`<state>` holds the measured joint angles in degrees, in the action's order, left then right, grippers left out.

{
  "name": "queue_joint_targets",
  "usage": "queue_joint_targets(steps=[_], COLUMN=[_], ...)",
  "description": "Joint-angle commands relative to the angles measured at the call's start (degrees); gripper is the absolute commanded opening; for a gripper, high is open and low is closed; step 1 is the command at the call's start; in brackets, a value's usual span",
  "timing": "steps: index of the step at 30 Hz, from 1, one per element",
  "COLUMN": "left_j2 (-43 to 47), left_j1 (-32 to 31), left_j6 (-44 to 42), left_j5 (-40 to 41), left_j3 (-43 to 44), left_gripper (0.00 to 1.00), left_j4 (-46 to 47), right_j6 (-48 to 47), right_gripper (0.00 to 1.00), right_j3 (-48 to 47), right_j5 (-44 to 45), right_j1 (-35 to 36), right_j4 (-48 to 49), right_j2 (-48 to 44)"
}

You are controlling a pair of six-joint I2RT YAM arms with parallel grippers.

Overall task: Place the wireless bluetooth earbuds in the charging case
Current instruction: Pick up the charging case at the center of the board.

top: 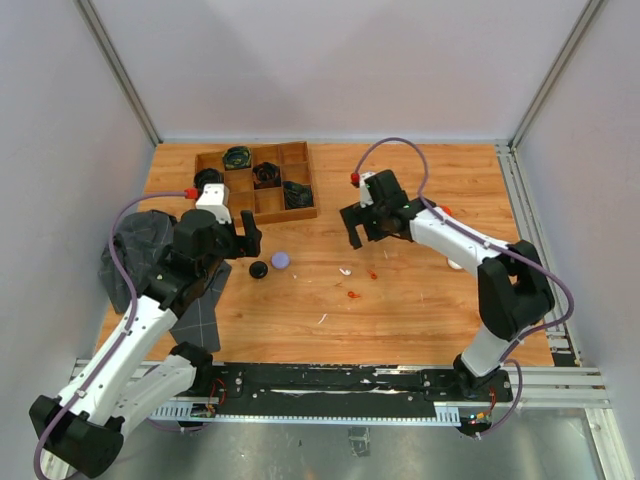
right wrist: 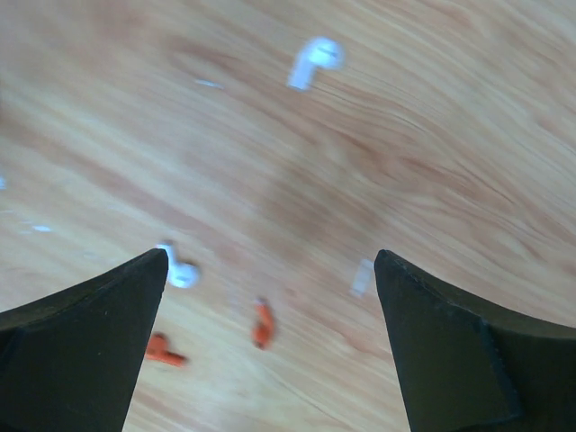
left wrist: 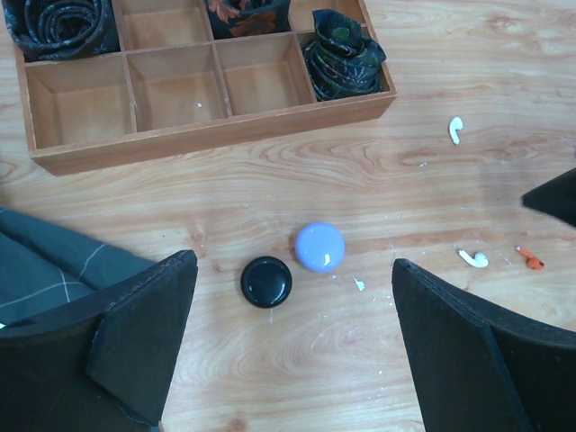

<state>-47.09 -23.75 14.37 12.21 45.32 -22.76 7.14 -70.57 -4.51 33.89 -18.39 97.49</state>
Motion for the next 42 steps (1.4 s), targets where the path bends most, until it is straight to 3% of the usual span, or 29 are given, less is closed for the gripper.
queue_joint_targets(steps=[1,13,22,29,42], left_j2=[1.28,2.59,2.69,2.37,1.82], left_j1=[0.46,0.46,0.41,0.39,0.44], left_j6=[-0.31,-0.39,-0.57,-0.66,-0.69], left_j5=[0.25,-0.61,-0.69,-0.87,-4.58], left_j3=[-0.3,-0.44,-0.47,-0.58,-0.37], left_gripper=[0.95,0.95,0.95,0.95,0.95], left_j4=[1.86,1.98,1.99,2.08,2.71], right_j6=[-2.17,5.65,9.87,12.82,13.83], right_gripper=[0.99,1.0,0.96,0.85,0.5], right_j3=[3.29,10.46,15.12,16.78,19.14], right_j5=[8.77,12.34,9.98,10.33,10.14], right_j1=[-6.29,-26.7,-35.98,-37.14,-37.53], right_j4=[-8.54,-10.38,-5.71,-3.04,-1.45], right_j2=[-3.83,-9.63,-7.66,-4.56,-4.45])
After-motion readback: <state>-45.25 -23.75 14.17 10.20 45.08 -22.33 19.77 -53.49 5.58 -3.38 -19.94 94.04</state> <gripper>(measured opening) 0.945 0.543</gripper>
